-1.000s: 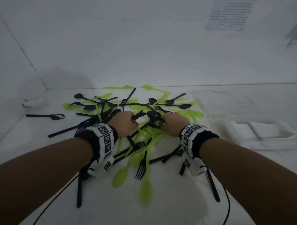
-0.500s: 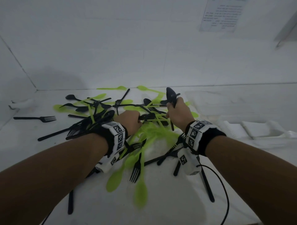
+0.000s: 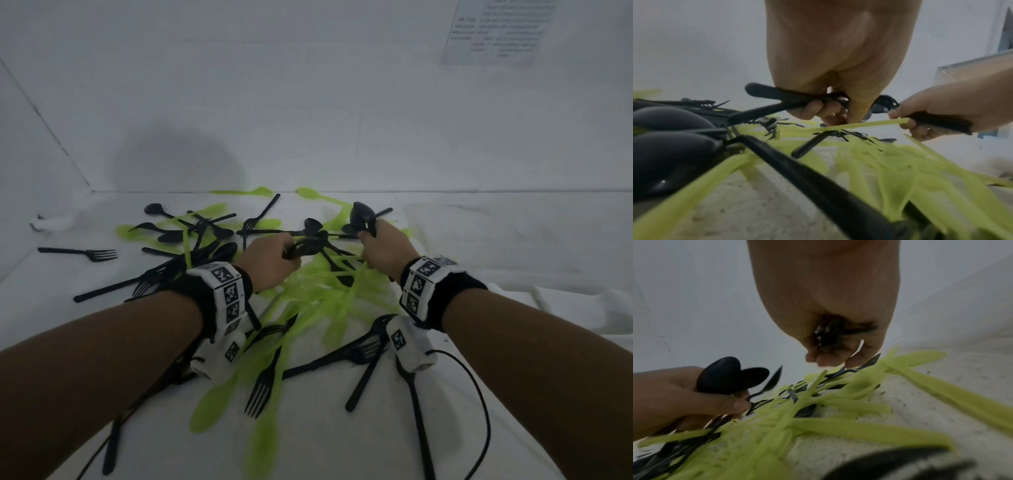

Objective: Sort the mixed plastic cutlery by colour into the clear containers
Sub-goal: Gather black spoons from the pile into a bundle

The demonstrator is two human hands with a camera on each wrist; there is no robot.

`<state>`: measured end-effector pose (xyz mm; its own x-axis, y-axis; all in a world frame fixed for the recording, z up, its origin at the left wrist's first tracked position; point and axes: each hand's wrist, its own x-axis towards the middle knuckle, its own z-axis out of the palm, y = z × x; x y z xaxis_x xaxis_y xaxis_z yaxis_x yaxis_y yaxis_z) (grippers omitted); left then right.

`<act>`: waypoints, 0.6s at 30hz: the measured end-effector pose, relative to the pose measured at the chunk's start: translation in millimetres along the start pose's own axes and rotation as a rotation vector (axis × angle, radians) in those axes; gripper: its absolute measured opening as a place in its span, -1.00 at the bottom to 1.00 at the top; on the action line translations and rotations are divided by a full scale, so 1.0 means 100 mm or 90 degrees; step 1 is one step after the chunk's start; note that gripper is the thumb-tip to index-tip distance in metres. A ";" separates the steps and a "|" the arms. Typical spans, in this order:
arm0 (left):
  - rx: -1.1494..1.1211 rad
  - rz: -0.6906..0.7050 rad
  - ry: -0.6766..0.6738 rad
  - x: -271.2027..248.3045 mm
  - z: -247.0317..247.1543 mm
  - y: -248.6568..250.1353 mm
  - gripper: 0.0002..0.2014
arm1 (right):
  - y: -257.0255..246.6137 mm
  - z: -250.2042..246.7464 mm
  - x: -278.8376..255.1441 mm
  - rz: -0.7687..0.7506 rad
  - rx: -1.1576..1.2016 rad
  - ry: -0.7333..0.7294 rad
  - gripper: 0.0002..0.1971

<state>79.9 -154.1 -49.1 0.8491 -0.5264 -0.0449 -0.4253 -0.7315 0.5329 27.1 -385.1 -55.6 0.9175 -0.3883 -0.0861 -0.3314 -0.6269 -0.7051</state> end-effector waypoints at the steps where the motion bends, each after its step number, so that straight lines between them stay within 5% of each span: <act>1: -0.032 -0.018 0.003 0.00 -0.01 0.01 -0.88 | 0.01 -0.01 0.05 0.000 -0.001 0.003 -0.71; 13: -0.184 -0.017 0.037 0.16 -0.05 0.12 -0.90 | 0.13 -0.27 0.51 -0.026 -0.187 -0.024 -0.80; 18: 0.246 0.235 0.044 0.12 -0.08 0.11 -0.84 | 0.09 -0.25 0.67 -0.038 -0.258 -0.098 -0.84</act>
<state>88.1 -165.4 -36.7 0.6345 -0.7583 0.1496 -0.7726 -0.6165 0.1516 80.1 -433.4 -49.7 0.9495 -0.2580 -0.1787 -0.3086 -0.8714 -0.3814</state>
